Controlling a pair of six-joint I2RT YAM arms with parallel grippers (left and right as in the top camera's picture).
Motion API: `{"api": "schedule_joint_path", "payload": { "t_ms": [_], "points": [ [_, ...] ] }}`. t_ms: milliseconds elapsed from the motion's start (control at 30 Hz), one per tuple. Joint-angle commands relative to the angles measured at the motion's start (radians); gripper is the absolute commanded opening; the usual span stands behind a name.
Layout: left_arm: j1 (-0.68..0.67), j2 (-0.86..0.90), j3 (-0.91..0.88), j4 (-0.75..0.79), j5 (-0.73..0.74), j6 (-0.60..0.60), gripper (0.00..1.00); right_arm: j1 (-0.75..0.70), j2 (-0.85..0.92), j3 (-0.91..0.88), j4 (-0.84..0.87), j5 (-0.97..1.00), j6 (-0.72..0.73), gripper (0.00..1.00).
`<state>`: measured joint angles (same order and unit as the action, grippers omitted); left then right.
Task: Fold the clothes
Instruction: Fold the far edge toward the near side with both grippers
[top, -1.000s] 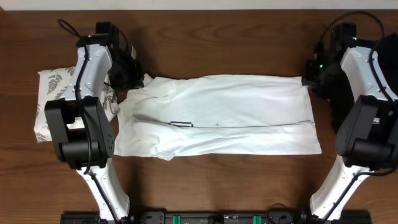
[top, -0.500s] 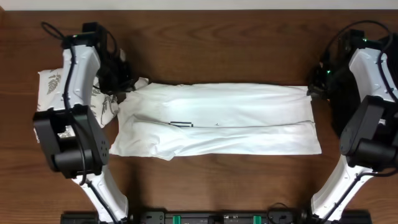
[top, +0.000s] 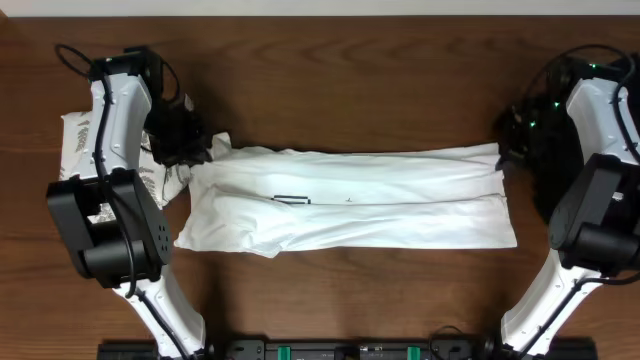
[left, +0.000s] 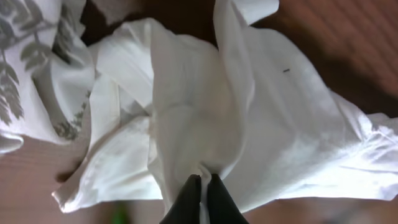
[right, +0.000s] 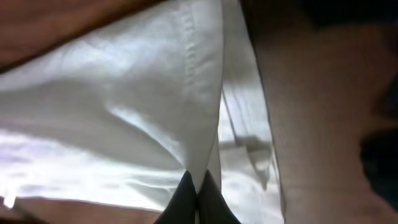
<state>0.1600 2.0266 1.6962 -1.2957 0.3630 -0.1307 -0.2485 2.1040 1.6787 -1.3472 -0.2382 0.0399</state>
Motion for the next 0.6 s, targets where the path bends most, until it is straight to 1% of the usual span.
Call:
{"api": "schedule_joint_path", "payload": {
  "t_ms": [0,200,300,433,567],
  "points": [
    [0.003,-0.015,0.007,-0.037,-0.005,-0.005,0.06,-0.009,-0.019,0.01,-0.025,0.006,-0.025,0.01],
    [0.003,-0.015,0.007,-0.123,-0.006,-0.005,0.06,-0.01,-0.019,0.01,-0.067,0.052,-0.03,0.01],
    [0.003,-0.015,0.007,-0.14,-0.017,-0.004,0.06,-0.011,-0.019,0.01,-0.103,0.125,-0.029,0.01],
    [0.003,-0.015,0.007,-0.161,-0.018,-0.004,0.06,-0.026,-0.019,0.01,-0.131,0.225,0.017,0.01],
    [0.003,-0.015,0.006,-0.19,-0.042,-0.005,0.06,-0.048,-0.019,0.01,-0.138,0.251,0.024,0.01]
  ]
}}
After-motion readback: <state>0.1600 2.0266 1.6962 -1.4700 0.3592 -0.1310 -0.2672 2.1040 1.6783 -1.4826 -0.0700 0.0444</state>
